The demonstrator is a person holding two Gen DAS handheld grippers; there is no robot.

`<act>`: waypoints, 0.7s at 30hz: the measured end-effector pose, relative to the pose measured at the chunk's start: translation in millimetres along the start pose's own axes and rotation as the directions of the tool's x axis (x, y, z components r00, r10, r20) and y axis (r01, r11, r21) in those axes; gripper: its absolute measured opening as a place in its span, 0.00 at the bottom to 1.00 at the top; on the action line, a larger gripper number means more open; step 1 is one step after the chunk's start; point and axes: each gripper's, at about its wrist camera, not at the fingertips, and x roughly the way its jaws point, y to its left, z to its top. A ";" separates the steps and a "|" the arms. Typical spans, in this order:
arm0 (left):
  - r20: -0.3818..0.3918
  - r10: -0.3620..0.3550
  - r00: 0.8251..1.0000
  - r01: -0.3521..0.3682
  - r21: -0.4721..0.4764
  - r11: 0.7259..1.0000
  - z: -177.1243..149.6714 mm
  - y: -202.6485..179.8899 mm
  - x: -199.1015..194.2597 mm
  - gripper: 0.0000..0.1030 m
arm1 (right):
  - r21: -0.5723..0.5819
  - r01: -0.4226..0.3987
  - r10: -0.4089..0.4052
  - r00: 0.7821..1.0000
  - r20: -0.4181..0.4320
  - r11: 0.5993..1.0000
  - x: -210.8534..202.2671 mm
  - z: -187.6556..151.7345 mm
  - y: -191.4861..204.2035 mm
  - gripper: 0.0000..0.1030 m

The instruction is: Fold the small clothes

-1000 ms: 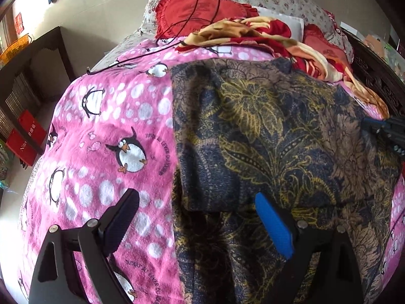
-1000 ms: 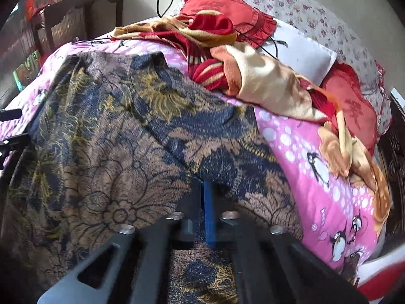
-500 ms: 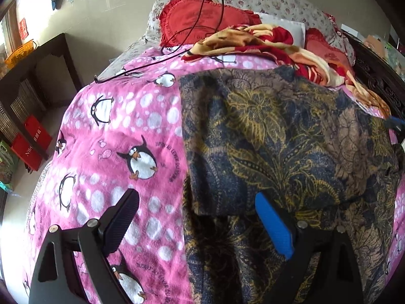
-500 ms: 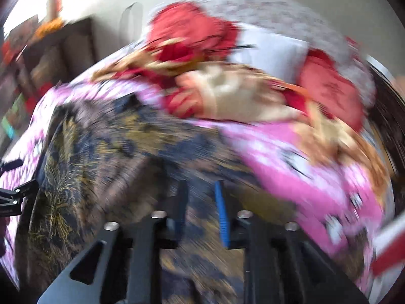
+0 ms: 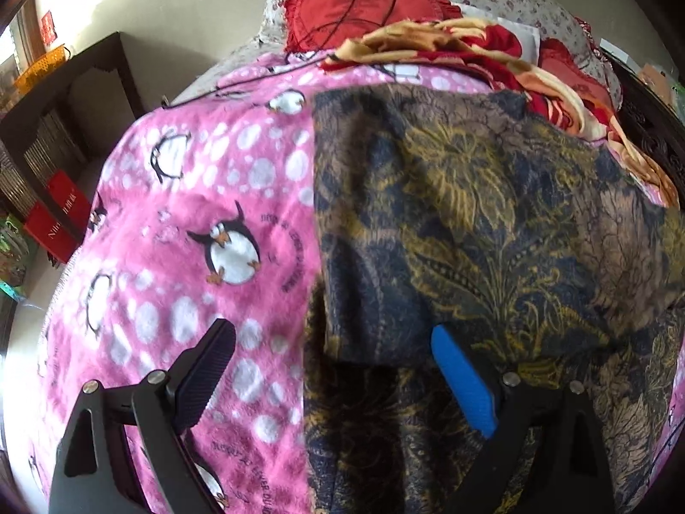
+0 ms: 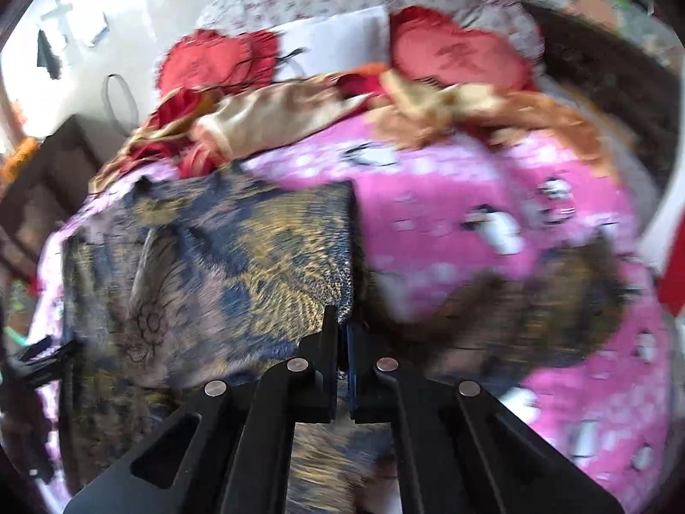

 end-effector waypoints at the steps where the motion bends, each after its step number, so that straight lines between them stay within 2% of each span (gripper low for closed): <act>1: 0.003 -0.003 1.000 0.003 -0.003 1.000 2.5 -2.0 -2.8 0.93 | 0.003 -0.012 0.012 1.000 -0.019 1.000 6.4 -0.7 -2.8 0.00; 3: 0.017 -0.028 0.999 0.028 -0.006 1.000 5.2 -5.8 -11.2 0.93 | 0.022 -0.037 0.038 0.998 -0.056 0.999 10.4 -1.7 -12.4 0.05; 5: 0.045 -0.057 0.997 0.057 0.006 0.998 4.1 -13.2 -26.9 0.93 | 0.061 -0.052 0.052 0.999 -0.001 0.997 -9.6 0.8 -29.2 0.27; 6: 0.056 -0.068 0.996 0.067 0.019 0.998 4.0 -17.8 -32.8 0.93 | 0.099 -0.036 0.031 0.998 0.049 0.994 -25.1 1.7 -44.4 0.30; 7: 0.067 -0.081 0.994 0.079 0.036 0.996 4.0 -22.3 -38.3 0.93 | 0.133 0.012 -0.022 0.997 0.074 0.991 -34.1 2.4 -57.0 0.31; 9: 0.081 -0.096 0.992 0.091 0.066 0.994 3.8 -33.8 -48.0 0.93 | 0.214 0.128 -0.147 0.986 0.077 0.968 -44.1 5.3 -90.8 0.35; 11: 0.097 -0.132 0.987 0.122 0.098 0.988 3.3 -46.8 -58.6 0.93 | 0.295 0.138 -0.157 0.987 0.041 0.946 -43.0 6.5 -122.2 0.35; 14: 0.098 -0.158 0.982 0.146 0.122 0.982 0.8 -63.3 -67.4 0.93 | 0.410 0.100 -0.113 0.994 0.007 0.907 -39.4 5.6 -155.7 0.35; 18: 0.073 -0.156 0.985 0.144 0.151 0.978 -1.6 -81.4 -63.1 0.93 | 0.377 0.082 -0.093 0.996 0.011 0.922 -28.7 19.6 -144.3 0.38; 20: 0.057 -0.155 0.986 0.144 0.157 0.977 -3.9 -86.6 -60.4 0.93 | 0.322 0.072 -0.064 0.997 -0.036 0.944 -7.9 27.5 -132.6 0.47; 21: 0.047 -0.154 0.987 0.144 0.161 0.976 -5.0 -88.8 -59.5 0.93 | 0.291 0.075 -0.050 0.994 -0.092 0.954 12.2 32.6 -127.1 0.47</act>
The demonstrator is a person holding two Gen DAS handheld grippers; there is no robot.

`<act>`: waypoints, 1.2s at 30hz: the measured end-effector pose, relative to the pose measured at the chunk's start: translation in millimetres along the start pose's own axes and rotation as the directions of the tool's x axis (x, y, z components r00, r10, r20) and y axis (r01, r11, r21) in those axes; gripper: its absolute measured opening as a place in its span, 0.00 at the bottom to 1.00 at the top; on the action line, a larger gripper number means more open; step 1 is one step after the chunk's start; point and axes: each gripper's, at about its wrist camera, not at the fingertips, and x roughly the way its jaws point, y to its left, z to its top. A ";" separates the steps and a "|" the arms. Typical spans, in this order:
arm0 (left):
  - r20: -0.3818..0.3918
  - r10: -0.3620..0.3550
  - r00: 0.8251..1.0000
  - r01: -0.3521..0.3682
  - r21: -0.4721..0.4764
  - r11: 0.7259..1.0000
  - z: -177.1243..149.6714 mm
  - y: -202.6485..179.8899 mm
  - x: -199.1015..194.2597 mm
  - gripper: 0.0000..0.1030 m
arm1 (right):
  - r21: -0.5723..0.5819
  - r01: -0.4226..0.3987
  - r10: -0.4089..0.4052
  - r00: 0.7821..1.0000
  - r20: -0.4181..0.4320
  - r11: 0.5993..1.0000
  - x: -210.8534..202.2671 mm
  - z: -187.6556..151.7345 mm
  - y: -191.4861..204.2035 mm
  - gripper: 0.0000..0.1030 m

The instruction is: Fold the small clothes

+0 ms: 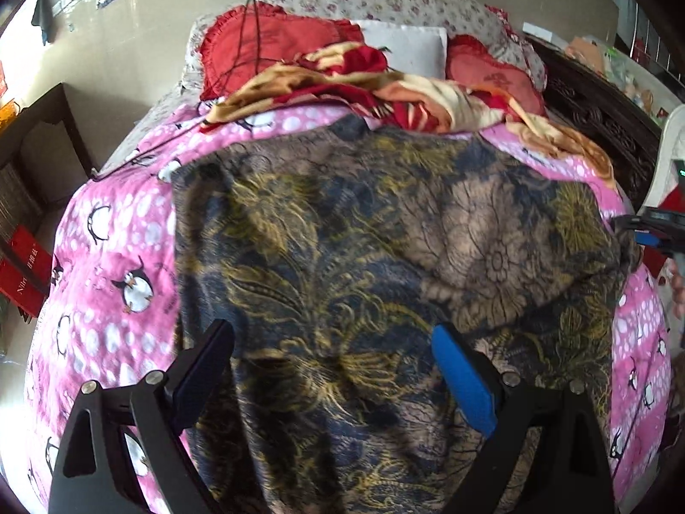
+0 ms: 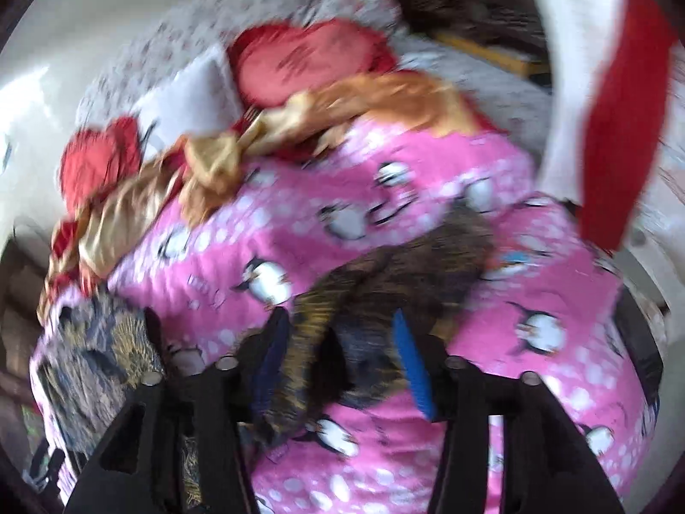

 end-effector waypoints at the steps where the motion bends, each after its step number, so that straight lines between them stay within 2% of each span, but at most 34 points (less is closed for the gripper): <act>1: -0.006 0.000 1.000 0.000 0.004 1.000 -1.4 -1.9 -1.1 0.93 | -0.011 0.020 -0.021 0.999 -0.039 1.000 14.2 2.6 3.1 0.41; 2: -0.006 -0.001 1.000 0.001 0.009 1.000 -1.8 -2.7 -2.4 0.93 | -0.023 0.063 -0.064 0.996 -0.061 0.998 23.3 3.2 4.5 0.05; 3: 0.001 0.000 1.000 0.000 0.016 1.000 -2.1 -2.9 -5.0 0.93 | -0.019 0.084 -0.085 0.996 -0.026 0.996 18.0 1.9 2.8 0.02; 5: 0.024 0.017 1.000 -0.018 0.032 0.999 -3.5 -0.7 -9.5 0.93 | 0.018 0.017 -0.019 0.995 0.096 1.000 -15.4 -6.8 -5.9 0.02; 6: 0.028 0.026 0.999 -0.027 0.034 0.999 -4.5 0.3 -10.0 0.93 | 0.036 -0.031 0.025 0.986 0.164 0.999 -44.1 -19.3 -16.1 0.02; 8: 0.024 0.030 0.999 -0.030 0.019 0.999 -5.2 4.1 -6.9 0.93 | 0.079 -0.069 0.048 0.969 0.242 0.995 -81.1 -47.0 -38.3 0.02; 9: 0.014 0.012 1.000 -0.012 0.003 1.000 -5.9 5.2 -4.0 0.93 | 0.110 -0.062 0.032 0.966 0.257 0.992 -93.8 -66.4 -52.9 0.02; 10: 0.006 -0.002 1.000 0.002 -0.006 1.000 -6.7 5.0 -2.3 0.93 | 0.148 -0.029 -0.006 0.972 0.237 0.989 -98.1 -86.8 -68.5 0.06; 11: 0.000 -0.017 1.000 0.017 -0.014 1.000 -8.0 3.2 -0.8 0.93 | 0.177 0.001 -0.034 0.982 0.183 0.984 -95.2 -102.9 -82.3 0.14; 12: -0.001 -0.024 1.000 0.024 -0.013 1.000 -9.0 1.2 -0.9 0.93 | 0.195 0.028 -0.044 0.996 0.079 0.980 -85.4 -121.0 -99.3 0.17; 14: 0.005 -0.037 0.999 0.037 0.020 0.999 -13.3 -8.6 -3.2 0.93 | 0.196 0.101 -0.102 0.995 -0.009 0.975 -79.8 -140.3 -121.1 0.18; 15: 0.008 -0.035 0.999 0.034 0.039 0.999 -15.3 -13.3 -3.9 0.93 | 0.207 0.159 -0.163 0.987 0.001 0.965 -86.3 -146.4 -132.5 0.19; 17: 0.005 -0.026 1.000 0.026 0.064 0.998 -17.8 -19.6 -4.0 0.93 | 0.237 0.168 -0.183 0.982 0.042 0.957 -99.0 -142.3 -141.9 0.21; 19: -0.002 -0.033 0.999 0.033 0.073 0.997 -20.1 -23.8 -4.8 0.93 | 0.228 0.098 -0.124 0.987 0.104 0.969 -107.0 -124.2 -135.7 0.28; 22: -0.006 -0.024 1.000 0.025 0.069 0.997 -21.9 -24.1 -5.6 0.93 | 0.099 0.093 -0.107 0.984 0.145 0.991 -95.5 -86.6 -100.8 0.40; 23: -0.010 -0.019 1.000 0.020 0.066 0.998 -22.1 -23.3 -5.0 0.93 | 0.048 0.093 -0.099 0.986 0.136 0.995 -84.2 -72.7 -89.4 0.45; 25: -0.025 -0.011 1.000 0.013 0.058 0.998 -23.0 -20.9 -3.6 0.93 | -0.028 0.118 -0.115 0.988 0.104 0.993 -48.3 -46.1 -68.6 0.46; 27: -0.031 -0.005 0.999 0.007 0.054 0.999 -23.9 -18.4 -3.7 0.93 | -0.032 0.167 -0.165 0.984 0.061 0.985 -7.3 -24.0 -66.6 0.46; 28: -0.032 0.001 1.000 0.001 0.055 0.998 -24.5 -16.8 -4.6 0.93 | -0.024 0.155 -0.154 0.988 0.029 0.988 9.4 -17.0 -69.1 0.46; 29: -0.032 0.005 0.999 -0.004 0.058 0.998 -24.6 -15.7 -5.0 0.93 | -0.017 0.140 -0.140 0.990 -0.006 0.990 24.9 -12.1 -72.2 0.39; 30: -0.032 0.013 0.999 -0.010 0.065 0.998 -24.9 -13.7 -5.5 0.93 | -0.022 0.159 -0.159 0.987 0.011 0.987 27.5 -12.1 -73.1 0.31; 31: -0.030 0.017 0.999 -0.015 0.066 0.998 -24.9 -12.0 -5.8 0.93 | -0.018 0.167 -0.166 0.985 0.046 0.986 21.1 -11.6 -74.4 0.01; 32: -0.028 0.021 0.999 -0.019 0.064 0.998 -24.6 -9.6 -5.6 0.93 | 0.009 0.123 -0.123 0.990 0.072 0.992 10.6 -13.5 -79.2 0.00; 33: -0.026 0.023 0.999 -0.021 0.057 0.998 -24.2 -6.1 -5.0 0.93 | 0.054 0.046 -0.052 0.991 0.123 0.997 -9.4 -15.1 -86.4 0.00; 34: -0.027 0.021 0.999 -0.020 0.044 0.999 -23.2 -2.4 -3.4 0.93 | 0.081 -0.011 -0.004 0.982 0.190 0.997 -34.0 -17.2 -93.6 0.00; 36: -0.031 0.012 0.999 -0.012 0.017 1.000 -21.5 3.2 -1.2 0.93 | 0.107 -0.058 0.022 0.950 0.313 0.993 -79.1 -13.7 -103.8 0.00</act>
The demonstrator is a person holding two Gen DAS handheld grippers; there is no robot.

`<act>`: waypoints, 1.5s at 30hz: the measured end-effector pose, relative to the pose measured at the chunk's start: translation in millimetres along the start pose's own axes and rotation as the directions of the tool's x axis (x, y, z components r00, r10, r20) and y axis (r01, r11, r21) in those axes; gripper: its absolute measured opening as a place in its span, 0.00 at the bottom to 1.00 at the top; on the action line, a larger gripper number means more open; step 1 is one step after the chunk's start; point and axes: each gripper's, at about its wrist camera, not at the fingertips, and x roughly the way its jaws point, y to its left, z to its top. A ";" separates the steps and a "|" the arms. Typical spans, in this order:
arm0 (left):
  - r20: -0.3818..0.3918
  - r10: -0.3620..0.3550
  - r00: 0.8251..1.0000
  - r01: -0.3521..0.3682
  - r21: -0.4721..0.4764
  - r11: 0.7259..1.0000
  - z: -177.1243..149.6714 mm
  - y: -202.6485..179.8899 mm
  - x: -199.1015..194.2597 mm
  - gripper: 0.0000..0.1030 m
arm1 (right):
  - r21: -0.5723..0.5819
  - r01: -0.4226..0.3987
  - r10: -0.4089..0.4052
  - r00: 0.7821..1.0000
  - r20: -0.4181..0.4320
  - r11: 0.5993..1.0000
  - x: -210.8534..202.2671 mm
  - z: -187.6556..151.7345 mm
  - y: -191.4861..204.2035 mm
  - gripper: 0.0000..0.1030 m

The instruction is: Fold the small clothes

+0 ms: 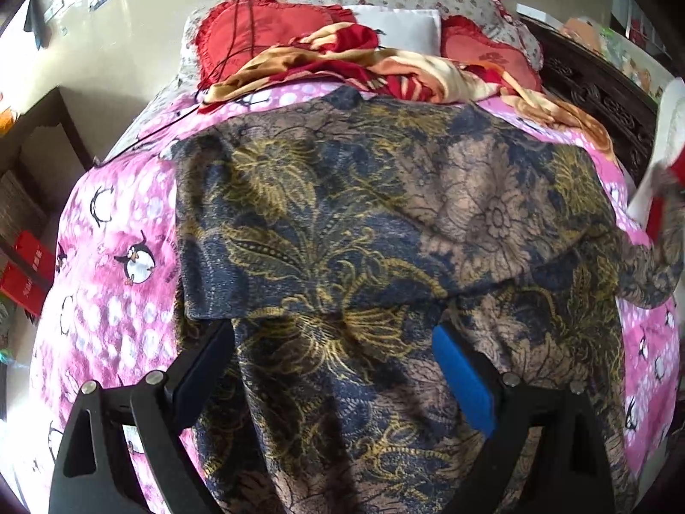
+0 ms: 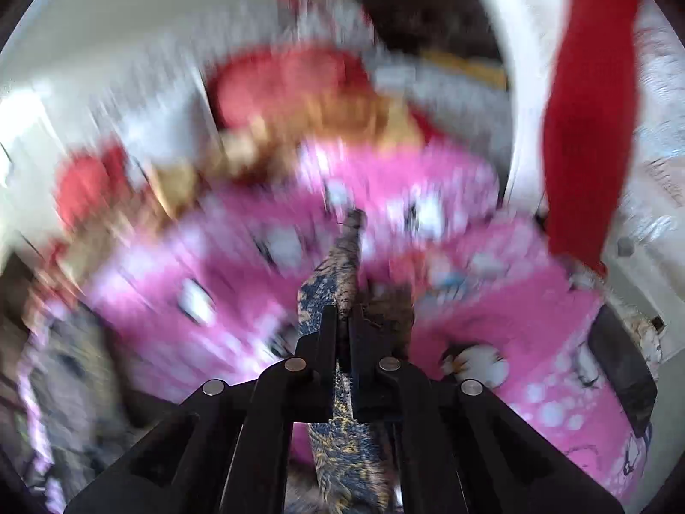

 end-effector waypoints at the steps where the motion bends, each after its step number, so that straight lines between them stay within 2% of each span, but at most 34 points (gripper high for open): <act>1: 0.000 -0.007 1.000 0.007 -0.011 1.000 0.9 1.5 0.2 0.93 | 0.048 -0.033 0.030 0.997 0.071 0.998 -27.1 12.7 -8.7 0.00; 2: 0.002 -0.015 1.000 0.015 -0.020 1.000 1.5 3.0 -0.9 0.93 | 0.087 -0.064 0.055 0.993 0.105 0.994 -42.9 22.3 -14.3 0.00; 3: 0.010 -0.023 1.000 0.023 -0.030 0.999 2.2 4.8 -3.4 0.93 | 0.130 -0.135 0.116 0.983 0.144 0.982 -64.0 36.1 -18.8 0.00; 6: 0.051 -0.032 0.998 0.034 -0.044 0.998 4.9 12.7 -16.9 0.93 | 0.111 -0.257 0.235 0.955 0.181 0.960 -95.7 61.4 3.7 0.00; 8: 0.076 -0.028 0.997 0.032 -0.057 0.998 8.5 21.7 -26.5 0.93 | 0.028 -0.334 0.323 0.929 0.182 0.942 -113.5 72.6 47.3 0.00; 10: 0.103 -0.027 0.994 0.037 -0.090 0.995 12.6 37.2 -37.3 0.93 | -0.047 -0.403 0.406 0.902 0.147 0.914 -121.8 74.3 94.0 0.00; 12: 0.127 -0.019 0.992 0.034 -0.121 0.992 15.6 53.3 -46.5 0.93 | -0.137 -0.507 0.518 0.854 0.059 0.851 -120.7 65.7 163.1 0.00; 13: 0.143 -0.006 0.990 0.027 -0.140 0.990 16.9 63.6 -51.5 0.93 | -0.163 -0.533 0.544 0.839 0.023 0.830 -120.5 58.5 186.2 0.00; 14: 0.156 0.008 0.988 0.016 -0.154 0.988 18.3 72.1 -54.4 0.93 | -0.193 -0.570 0.577 0.816 -0.026 0.798 -114.9 48.1 217.1 0.00; 15: 0.168 0.031 0.985 -0.002 -0.171 0.985 18.6 83.9 -57.6 0.93 | -0.224 -0.621 0.617 0.781 -0.096 0.752 -105.4 30.8 256.3 0.00; 16: 0.168 0.044 0.985 -0.012 -0.183 0.983 19.1 91.4 -57.6 0.93 | -0.244 -0.646 0.631 0.762 -0.147 0.723 -97.3 15.5 282.3 0.00; 19: 0.146 0.066 0.987 -0.032 -0.222 0.975 15.1 116.0 -52.9 0.93 | -0.301 -0.687 0.622 0.726 -0.294 0.661 -53.0 -48.3 364.1 0.00; 23: 0.119 0.077 0.990 -0.048 -0.232 0.972 11.7 130.7 -41.7 0.93 | -0.264 -0.727 0.575 0.671 -0.467 0.634 15.4 -142.2 423.9 0.01; 24: 0.116 0.075 0.990 -0.047 -0.228 0.972 10.5 132.6 -40.3 0.93 | -0.249 -0.728 0.546 0.657 -0.520 0.639 33.2 -165.0 431.1 0.04; 25: 0.108 0.071 0.992 -0.046 -0.219 0.975 11.7 132.0 -35.8 0.93 | -0.249 -0.719 0.502 0.651 -0.570 0.649 46.9 -181.6 434.6 0.20; 26: 0.107 0.061 0.992 -0.038 -0.210 0.977 13.0 130.4 -32.1 0.93 | -0.259 -0.707 0.467 0.653 -0.597 0.658 56.3 -189.8 431.5 0.32; 27: 0.111 0.053 0.992 -0.029 -0.206 0.978 12.7 128.5 -31.1 0.93 | -0.278 -0.702 0.452 0.660 -0.601 0.656 55.7 -195.4 422.8 0.32; 29: 0.131 0.024 0.991 0.002 -0.196 0.981 14.3 124.2 -27.7 0.93 | -0.319 -0.712 0.463 0.668 -0.582 0.626 39.2 -193.3 401.5 0.33; 30: 0.137 0.007 0.991 0.019 -0.193 0.981 17.2 120.6 -22.8 0.93 | -0.354 -0.705 0.462 0.686 -0.563 0.615 26.9 -185.4 384.6 0.34; 32: 0.129 -0.006 0.992 0.029 -0.182 0.983 23.1 113.9 -12.5 0.93 | -0.411 -0.666 0.449 0.734 -0.510 0.622 8.4 -172.9 355.8 0.35; 33: 0.122 0.001 0.993 0.020 -0.169 0.985 26.7 108.6 -6.5 0.93 | -0.433 -0.632 0.437 0.766 -0.471 0.642 -3.8 -162.2 334.4 0.36; 35: 0.120 0.039 0.992 -0.023 -0.129 0.991 38.0 97.9 6.8 0.93 | -0.440 -0.571 0.404 0.813 -0.418 0.694 -13.2 -146.6 300.0 0.38; 36: 0.136 0.050 0.989 -0.036 -0.107 0.994 42.4 93.6 11.0 0.93 | -0.430 -0.538 0.385 0.835 -0.394 0.725 -19.4 -138.9 276.0 0.38; 37: 0.148 0.057 0.987 -0.045 -0.085 0.995 45.2 89.3 14.1 0.93 | -0.411 -0.518 0.373 0.845 -0.383 0.750 -21.1 -132.5 258.7 0.38; 39: 0.158 0.054 0.986 -0.049 -0.031 0.998 51.5 79.7 22.5 0.93 | -0.385 -0.483 0.342 0.860 -0.379 0.787 -19.7 -122.2 236.6 0.38; 41: 0.141 0.011 0.990 -0.017 0.039 0.999 58.2 70.1 31.9 0.93 | -0.366 -0.452 0.321 0.874 -0.366 0.813 -15.7 -117.5 221.8 0.38; 42: 0.129 -0.028 0.991 0.018 0.076 0.997 60.3 67.3 34.9 0.93 | -0.332 -0.453 0.333 0.872 -0.360 0.828 -19.6 -114.4 206.6 0.38; 45: 0.083 -0.107 0.991 0.092 0.174 0.980 64.2 61.5 41.4 0.93 | -0.227 -0.478 0.374 0.845 -0.383 0.848 -15.4 -114.9 184.4 0.38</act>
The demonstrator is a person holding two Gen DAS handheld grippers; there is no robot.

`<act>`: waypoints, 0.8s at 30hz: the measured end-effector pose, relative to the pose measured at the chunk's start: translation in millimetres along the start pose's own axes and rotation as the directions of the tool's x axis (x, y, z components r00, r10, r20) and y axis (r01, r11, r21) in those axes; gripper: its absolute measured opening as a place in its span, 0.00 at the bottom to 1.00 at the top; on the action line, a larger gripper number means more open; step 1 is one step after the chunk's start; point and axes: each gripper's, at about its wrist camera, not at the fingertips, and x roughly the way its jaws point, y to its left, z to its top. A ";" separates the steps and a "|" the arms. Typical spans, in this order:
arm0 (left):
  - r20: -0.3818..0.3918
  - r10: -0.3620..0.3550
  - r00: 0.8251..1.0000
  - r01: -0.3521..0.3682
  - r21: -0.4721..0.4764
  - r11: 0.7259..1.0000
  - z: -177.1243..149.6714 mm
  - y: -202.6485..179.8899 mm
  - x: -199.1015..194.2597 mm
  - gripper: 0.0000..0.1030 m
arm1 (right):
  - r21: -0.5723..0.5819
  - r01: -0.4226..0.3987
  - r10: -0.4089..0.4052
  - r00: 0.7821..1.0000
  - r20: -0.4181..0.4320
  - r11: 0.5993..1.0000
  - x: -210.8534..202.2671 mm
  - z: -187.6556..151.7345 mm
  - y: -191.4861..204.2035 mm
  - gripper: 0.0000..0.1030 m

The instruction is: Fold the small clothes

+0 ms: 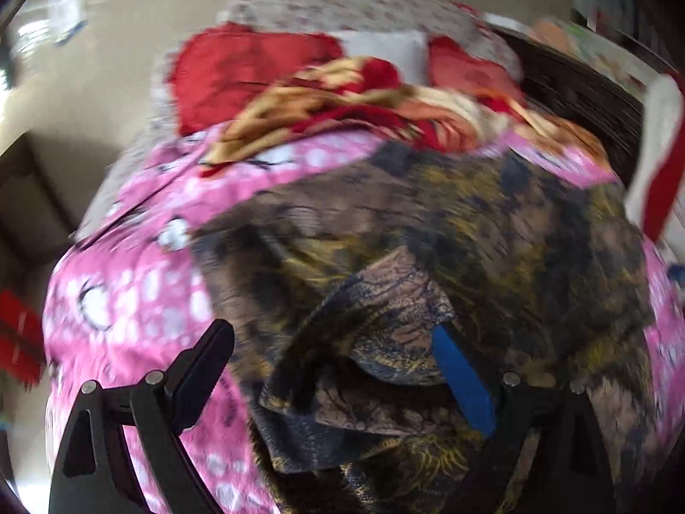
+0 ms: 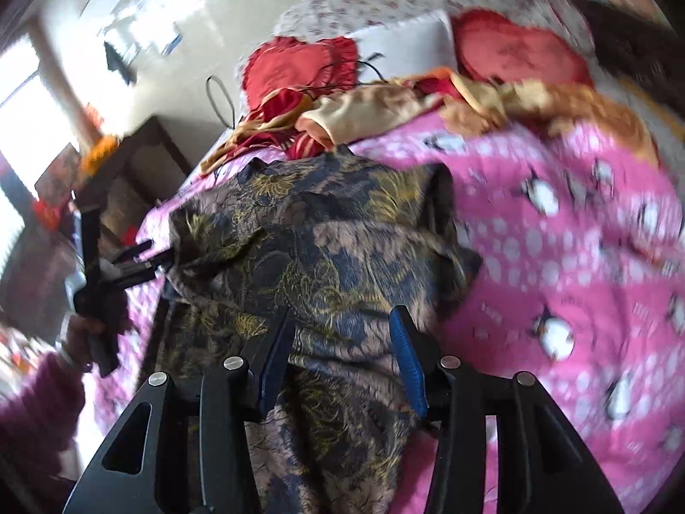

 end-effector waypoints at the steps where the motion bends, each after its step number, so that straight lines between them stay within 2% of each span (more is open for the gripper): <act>1: -0.014 -0.024 1.000 0.024 0.018 1.000 0.9 0.0 2.6 0.93 | 0.019 -0.009 0.009 1.000 0.002 1.000 -2.7 -0.3 -5.1 0.38; 3: -0.062 -0.051 0.997 0.053 0.033 0.998 3.0 1.3 11.9 0.93 | 0.038 -0.023 0.022 1.000 0.009 0.999 -0.8 -1.6 -7.1 0.38; 5: -0.100 -0.038 0.994 0.041 0.023 0.999 5.2 4.6 25.6 0.93 | 0.033 -0.025 0.024 1.000 0.011 0.999 2.3 -2.6 -3.7 0.38; 7: -0.130 -0.037 0.991 0.041 0.031 0.999 6.7 4.6 33.9 0.81 | 0.038 -0.034 0.034 0.999 0.011 0.999 3.8 -1.6 -1.7 0.38; 8: -0.147 -0.027 0.989 0.034 0.044 0.998 6.8 3.8 37.9 0.52 | 0.043 -0.038 0.037 0.999 0.011 0.998 3.6 -1.0 -0.9 0.38; 9: -0.157 -0.007 0.988 0.015 0.052 0.999 6.7 3.0 40.4 0.30 | 0.047 -0.039 0.039 0.999 0.012 0.998 3.6 -0.5 0.5 0.38; 10: -0.160 0.025 0.987 -0.017 0.050 0.999 6.5 4.0 42.0 0.26 | 0.045 -0.039 0.039 0.999 0.015 0.998 3.6 -0.4 1.7 0.38; 12: -0.159 -0.002 0.987 0.002 0.002 1.000 7.1 11.0 37.6 0.10 | 0.034 -0.033 0.032 0.999 0.027 0.999 1.5 1.0 4.5 0.38; 16: -0.006 -0.090 0.996 0.088 -0.171 0.981 11.2 41.8 -17.3 0.09 | 0.007 0.028 -0.029 0.997 0.078 1.000 -7.8 6.9 6.5 0.38; 18: 0.061 -0.084 0.995 0.096 -0.237 0.967 6.8 54.2 -39.7 0.09 | 0.016 0.048 -0.050 0.993 0.107 0.999 -12.0 12.2 1.9 0.38; 22: 0.079 0.007 0.997 0.017 -0.306 0.952 -18.4 60.6 -50.9 0.09 | 0.017 0.179 -0.180 0.975 0.133 0.984 -3.6 24.6 -7.8 0.42; 24: 0.045 -0.023 0.999 0.035 -0.287 0.957 -25.7 54.9 -42.6 0.10 | 0.023 0.207 -0.208 0.974 0.083 0.978 11.3 29.5 -13.5 0.45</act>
